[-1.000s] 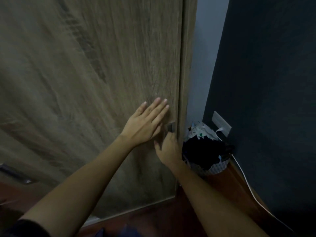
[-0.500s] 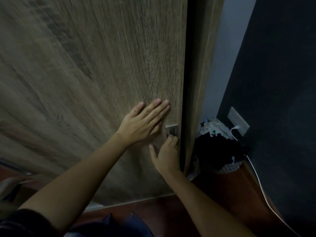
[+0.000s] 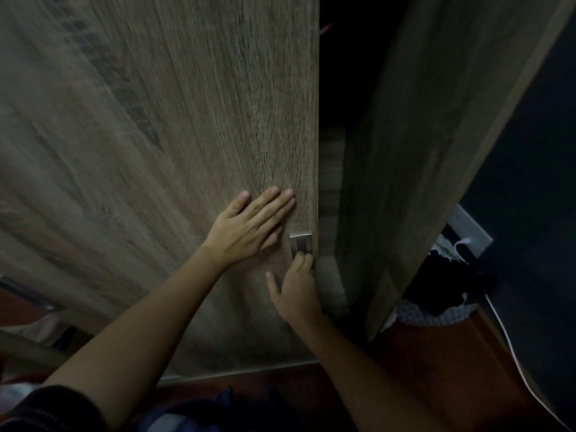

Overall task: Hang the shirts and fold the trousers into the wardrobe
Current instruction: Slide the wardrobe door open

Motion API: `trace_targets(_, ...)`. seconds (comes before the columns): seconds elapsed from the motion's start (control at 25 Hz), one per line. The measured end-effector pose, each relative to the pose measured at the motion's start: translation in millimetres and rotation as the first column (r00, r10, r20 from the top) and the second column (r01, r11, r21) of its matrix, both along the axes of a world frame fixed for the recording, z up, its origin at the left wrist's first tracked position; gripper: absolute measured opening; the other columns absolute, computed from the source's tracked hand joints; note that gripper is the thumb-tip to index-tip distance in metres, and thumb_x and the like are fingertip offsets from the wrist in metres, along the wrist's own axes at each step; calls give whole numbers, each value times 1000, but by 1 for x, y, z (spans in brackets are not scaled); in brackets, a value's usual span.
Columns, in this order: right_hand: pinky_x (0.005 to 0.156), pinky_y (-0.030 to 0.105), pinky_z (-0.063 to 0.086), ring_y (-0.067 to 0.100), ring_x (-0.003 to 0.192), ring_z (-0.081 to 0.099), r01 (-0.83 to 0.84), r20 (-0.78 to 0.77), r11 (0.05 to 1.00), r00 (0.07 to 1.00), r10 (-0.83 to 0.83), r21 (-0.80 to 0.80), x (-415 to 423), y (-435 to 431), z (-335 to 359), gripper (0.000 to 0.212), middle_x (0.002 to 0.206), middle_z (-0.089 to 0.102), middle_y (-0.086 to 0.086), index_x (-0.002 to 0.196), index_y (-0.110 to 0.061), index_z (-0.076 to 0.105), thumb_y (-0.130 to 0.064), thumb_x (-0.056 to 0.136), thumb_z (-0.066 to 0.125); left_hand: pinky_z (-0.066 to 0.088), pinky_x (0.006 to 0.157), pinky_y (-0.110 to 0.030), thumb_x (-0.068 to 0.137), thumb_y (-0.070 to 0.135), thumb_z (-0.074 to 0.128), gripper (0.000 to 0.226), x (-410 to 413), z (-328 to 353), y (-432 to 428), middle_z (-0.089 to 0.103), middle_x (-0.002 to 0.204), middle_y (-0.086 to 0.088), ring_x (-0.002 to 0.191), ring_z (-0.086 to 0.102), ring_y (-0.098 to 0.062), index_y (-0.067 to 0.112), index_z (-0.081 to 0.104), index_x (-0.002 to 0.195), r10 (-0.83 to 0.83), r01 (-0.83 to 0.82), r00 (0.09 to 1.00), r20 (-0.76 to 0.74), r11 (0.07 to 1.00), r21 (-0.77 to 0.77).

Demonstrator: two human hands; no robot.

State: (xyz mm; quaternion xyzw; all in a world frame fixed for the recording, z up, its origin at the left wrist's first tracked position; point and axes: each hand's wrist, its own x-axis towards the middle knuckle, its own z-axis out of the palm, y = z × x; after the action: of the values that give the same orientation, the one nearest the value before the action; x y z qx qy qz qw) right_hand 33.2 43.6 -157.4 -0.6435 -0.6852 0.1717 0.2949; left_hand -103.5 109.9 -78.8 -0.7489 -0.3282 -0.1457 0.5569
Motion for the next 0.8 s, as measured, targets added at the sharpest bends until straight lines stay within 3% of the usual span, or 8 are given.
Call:
trace_targets(0.16, 76, 25, 49, 22, 100, 59, -35, 30, 999, 999, 36, -13, -71, -15, 3, 58, 127, 47, 16, 127, -4, 43, -43, 85, 56, -9, 116, -40, 96, 42, 38, 65, -75, 1, -18, -4, 159, -6, 146, -3, -19, 14, 16, 150, 17, -17, 1000, 2, 1000, 9)
trace_targets(0.32, 66, 23, 47, 22, 86, 64, -69, 72, 998, 995, 69, -6, -141, -30, 2, 52, 114, 55, 15, 115, -5, 51, -36, 76, 68, -7, 116, -41, 96, 41, 39, 65, -152, 1, -36, -4, 159, -7, 146, -3, -21, 13, 16, 149, 42, -42, 999, 2, 999, 17)
trace_targets(0.52, 82, 25, 46, 22, 108, 56, -185, 18, 981, 982, 187, -64, -211, -44, 9, 47, 129, 44, 12, 128, -7, 39, -29, 88, 53, -11, 114, -44, 97, 41, 36, 65, -232, -1, -59, -7, 159, -7, 146, -6, -23, 12, 12, 150, 121, -121, 993, -9, 993, -1)
trace_targets(0.8, 82, 27, 47, 22, 105, 56, -319, 83, 946, 943, 323, -57, -273, -59, 10, 50, 125, 43, 11, 121, -8, 40, -33, 83, 58, -9, 115, -44, 98, 39, 35, 62, -304, -1, -84, -7, 159, -6, 146, -5, -22, 13, 11, 150, 205, -204, 979, 7, 979, -16)
